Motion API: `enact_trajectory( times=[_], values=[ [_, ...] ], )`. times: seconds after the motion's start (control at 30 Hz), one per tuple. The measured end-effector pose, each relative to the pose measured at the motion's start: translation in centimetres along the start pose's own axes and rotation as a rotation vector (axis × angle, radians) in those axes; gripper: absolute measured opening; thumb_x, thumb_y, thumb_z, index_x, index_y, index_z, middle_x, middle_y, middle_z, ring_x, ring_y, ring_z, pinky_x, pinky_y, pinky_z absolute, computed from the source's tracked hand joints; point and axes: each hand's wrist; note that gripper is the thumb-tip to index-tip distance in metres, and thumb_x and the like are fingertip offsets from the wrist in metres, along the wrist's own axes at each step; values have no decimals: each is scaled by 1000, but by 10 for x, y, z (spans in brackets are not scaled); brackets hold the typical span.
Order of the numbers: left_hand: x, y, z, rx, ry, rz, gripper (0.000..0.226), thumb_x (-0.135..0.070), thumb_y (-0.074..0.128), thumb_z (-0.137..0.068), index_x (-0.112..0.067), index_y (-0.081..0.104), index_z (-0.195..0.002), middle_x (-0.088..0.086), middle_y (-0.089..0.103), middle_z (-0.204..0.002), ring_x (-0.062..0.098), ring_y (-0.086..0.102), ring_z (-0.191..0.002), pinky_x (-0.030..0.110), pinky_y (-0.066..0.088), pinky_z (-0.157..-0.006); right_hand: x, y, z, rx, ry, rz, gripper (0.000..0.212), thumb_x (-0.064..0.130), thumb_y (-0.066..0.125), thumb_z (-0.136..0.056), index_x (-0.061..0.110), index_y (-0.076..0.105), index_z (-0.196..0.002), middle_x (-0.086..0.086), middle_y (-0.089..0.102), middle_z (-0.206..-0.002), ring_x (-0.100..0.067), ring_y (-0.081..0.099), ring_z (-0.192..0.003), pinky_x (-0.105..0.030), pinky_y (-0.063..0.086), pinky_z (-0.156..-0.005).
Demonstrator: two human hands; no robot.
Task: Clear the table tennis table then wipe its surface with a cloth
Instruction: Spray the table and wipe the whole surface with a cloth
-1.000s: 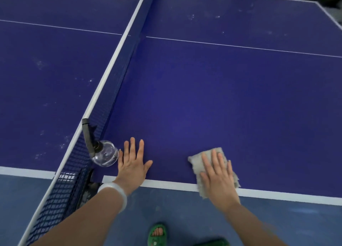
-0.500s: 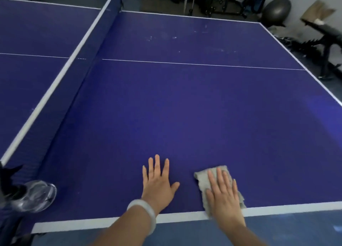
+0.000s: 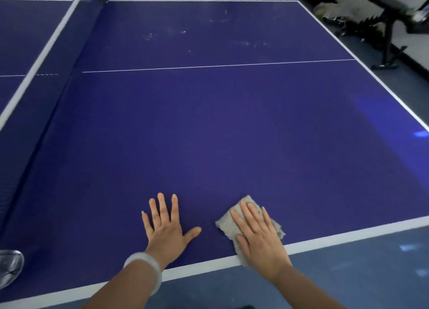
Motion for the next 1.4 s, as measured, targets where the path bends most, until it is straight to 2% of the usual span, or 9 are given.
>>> enact_trajectory(
  times=[0.1, 0.23, 0.33, 0.47, 0.73, 0.97, 1.13, 1.23, 1.4],
  values=[
    [-1, 0, -2, 3, -14, -9, 112, -87, -8, -52, -21, -44, -134, 11, -51, -140, 35, -42, -134, 55, -19, -113, -65, 3, 15, -24, 293, -20, 60, 41, 8, -102, 16, 41, -146, -13, 38, -152, -27, 29, -143, -49, 22, -114],
    [-1, 2, -5, 14, -39, -40, 107, -88, 10, -70, -21, -43, -134, 13, -45, -147, 36, -39, -137, 55, -17, -114, -89, 5, 28, -88, 646, -107, 58, 41, 17, -98, 22, 31, -151, -8, 23, -159, -22, 16, -148, -47, 9, -120],
    [-9, 3, -6, -64, -54, -45, 106, -78, 31, -84, -15, -27, -147, 16, -31, -155, 36, -28, -143, 53, -8, -119, -81, 1, 24, -113, 663, -107, 58, 39, 21, -97, 21, 31, -151, -9, 24, -159, -22, 15, -148, -47, 7, -120],
    [-70, 2, -8, -247, 202, -27, 83, -58, 40, -95, -17, 1, -155, 10, -20, -160, 25, -21, -147, 42, -10, -120, -84, 2, 25, -125, 647, -74, 58, 38, 26, -95, 19, 35, -150, -11, 28, -157, -25, 20, -147, -49, 13, -118],
    [-242, 17, -52, -22, 235, -5, 94, -75, 30, -88, -29, -27, -147, 13, -37, -153, 36, -35, -140, 53, -19, -113, -166, -3, 62, -102, 203, 32, 55, 39, 30, -100, 24, 26, -153, -4, 23, -160, -21, 16, -149, -47, 16, -116],
    [-249, 27, -54, -24, 168, -67, 110, -89, 28, -74, -29, -43, -134, 14, -52, -139, 40, -41, -134, 58, -19, -112, -233, 1, 60, -230, 986, -109, 59, 38, 22, -95, 17, 36, -149, -16, 34, -154, -31, 26, -145, -50, 7, -117],
    [-252, 24, -56, 6, 148, -100, 111, -88, 27, -75, -28, -45, -133, 15, -51, -141, 41, -38, -136, 59, -16, -113, -169, -5, 56, -174, 465, -72, 57, 38, 35, -97, 22, 32, -151, -8, 26, -158, -25, 19, -148, -48, 14, -115],
    [-254, 23, -56, 25, 134, -103, 112, -89, 28, -74, -28, -46, -131, 17, -48, -144, 42, -37, -137, 58, -16, -112, -198, -7, 72, -151, 254, 15, 57, 40, 35, -98, 25, 28, -152, -4, 26, -159, -21, 17, -149, -46, 15, -115],
    [-253, 21, -55, 45, 140, -100, 112, -90, 28, -73, -29, -48, -129, 16, -49, -143, 41, -39, -136, 58, -18, -111, -264, -6, 75, -154, 810, -107, 64, 48, 10, -96, 22, 28, -152, -10, 24, -159, -24, 12, -149, -44, 1, -119]
  ],
)
Point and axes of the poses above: each hand's wrist, its own z-axis away from the middle knuckle, its own y-axis out of the palm, x = y × z
